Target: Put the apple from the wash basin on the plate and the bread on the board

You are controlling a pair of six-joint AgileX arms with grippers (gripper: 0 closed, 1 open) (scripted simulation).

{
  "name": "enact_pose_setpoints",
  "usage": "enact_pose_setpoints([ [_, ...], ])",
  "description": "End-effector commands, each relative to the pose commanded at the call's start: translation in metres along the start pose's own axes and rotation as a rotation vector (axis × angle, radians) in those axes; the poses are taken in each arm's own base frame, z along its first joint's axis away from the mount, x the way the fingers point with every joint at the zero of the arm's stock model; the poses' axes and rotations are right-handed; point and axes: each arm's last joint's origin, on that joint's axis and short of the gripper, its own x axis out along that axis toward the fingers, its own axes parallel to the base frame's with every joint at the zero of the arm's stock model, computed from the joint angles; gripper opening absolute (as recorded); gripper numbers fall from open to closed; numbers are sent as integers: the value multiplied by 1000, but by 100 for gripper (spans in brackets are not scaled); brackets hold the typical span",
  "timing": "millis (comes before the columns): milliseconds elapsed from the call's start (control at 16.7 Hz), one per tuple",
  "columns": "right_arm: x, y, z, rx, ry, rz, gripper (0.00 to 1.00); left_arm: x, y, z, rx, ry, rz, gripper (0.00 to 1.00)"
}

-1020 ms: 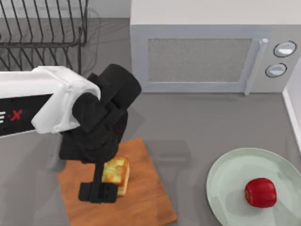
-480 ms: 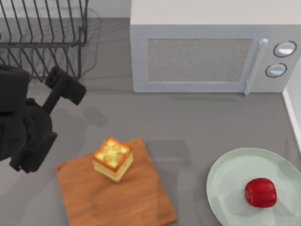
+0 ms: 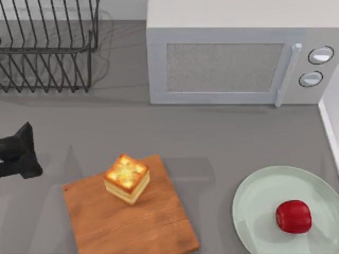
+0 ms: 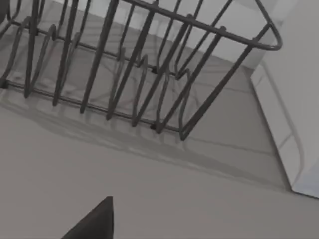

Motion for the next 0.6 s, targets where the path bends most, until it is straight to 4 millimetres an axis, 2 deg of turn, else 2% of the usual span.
enact_pose_setpoints([
  [300, 0, 0, 0, 0, 0, 0, 100, -18, 19, -17, 267, -222, 46, 100],
  [600, 0, 0, 0, 0, 0, 0, 100, -21, 24, -22, 352, -281, 72, 100],
])
